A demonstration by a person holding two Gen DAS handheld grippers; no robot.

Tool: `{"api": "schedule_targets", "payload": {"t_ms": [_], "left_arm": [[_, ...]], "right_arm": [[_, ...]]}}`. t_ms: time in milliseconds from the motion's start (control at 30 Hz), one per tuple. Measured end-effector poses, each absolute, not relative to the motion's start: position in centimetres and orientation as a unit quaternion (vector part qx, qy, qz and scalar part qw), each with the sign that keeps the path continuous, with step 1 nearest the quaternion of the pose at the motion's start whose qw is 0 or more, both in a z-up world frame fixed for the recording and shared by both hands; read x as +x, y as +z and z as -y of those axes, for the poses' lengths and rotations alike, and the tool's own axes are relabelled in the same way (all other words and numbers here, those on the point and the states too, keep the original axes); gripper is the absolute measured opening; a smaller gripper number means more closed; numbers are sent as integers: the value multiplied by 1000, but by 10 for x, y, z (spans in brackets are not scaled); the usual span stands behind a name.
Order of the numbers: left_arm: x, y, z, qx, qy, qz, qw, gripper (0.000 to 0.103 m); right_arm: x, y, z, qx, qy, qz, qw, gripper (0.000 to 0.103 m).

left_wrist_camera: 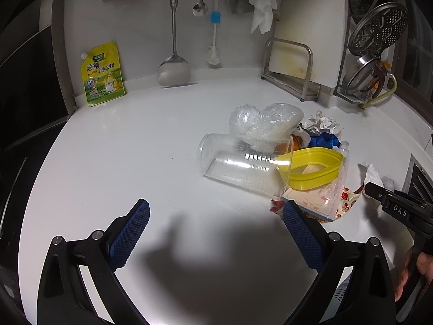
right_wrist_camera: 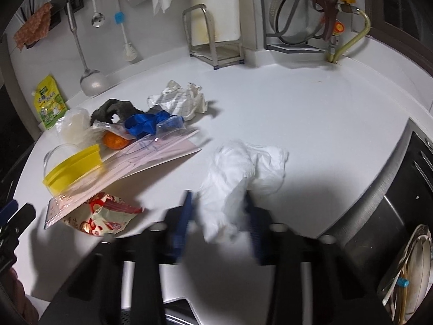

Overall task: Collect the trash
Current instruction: 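Reach the right gripper to the crumpled white tissue and grasp it, then grasp the clear plastic cup with the left gripper while right holds tissue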

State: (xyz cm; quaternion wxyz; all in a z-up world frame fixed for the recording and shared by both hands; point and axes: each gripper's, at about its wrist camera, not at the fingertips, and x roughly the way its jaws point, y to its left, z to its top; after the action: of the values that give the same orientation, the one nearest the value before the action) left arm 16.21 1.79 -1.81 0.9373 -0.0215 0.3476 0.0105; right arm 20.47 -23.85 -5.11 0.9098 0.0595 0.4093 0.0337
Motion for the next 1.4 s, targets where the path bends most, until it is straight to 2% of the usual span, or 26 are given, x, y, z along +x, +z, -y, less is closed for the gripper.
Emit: {"api": "schedule_targets", "payload": {"t_ms": [467,1033,1100,1167,1200,1267,1300,1367,1400], "left_arm": [[202,-3,9,-4,8,-346,938,97],[225,-19,6,43,79,-340,936,96],[224,-18,2,38,80,-334,938,90],[227,-19,-1,33,78,-339,937,78],[228,-21,-3,28,76,-343,936,76],[231,-23,-10,8,66,-355,933,63],[232,-24,-13,1,62,-358,932,61],[230,-25,-17,-4,56,-358,932,45],[229,-25,-19,-4,53,-358,932,42]], "right_arm": [[197,-49,256,123,78,-394,908,22],[196,-50,259,138,86,-389,907,22],[196,-50,259,138,86,-389,907,22],[196,-50,259,139,86,-388,907,22],[196,-50,260,140,86,-388,907,22],[196,-50,260,142,86,-387,907,22],[196,-50,260,142,87,-387,907,22],[196,-50,260,143,86,-387,907,22],[196,-50,260,142,85,-387,907,22]]}}
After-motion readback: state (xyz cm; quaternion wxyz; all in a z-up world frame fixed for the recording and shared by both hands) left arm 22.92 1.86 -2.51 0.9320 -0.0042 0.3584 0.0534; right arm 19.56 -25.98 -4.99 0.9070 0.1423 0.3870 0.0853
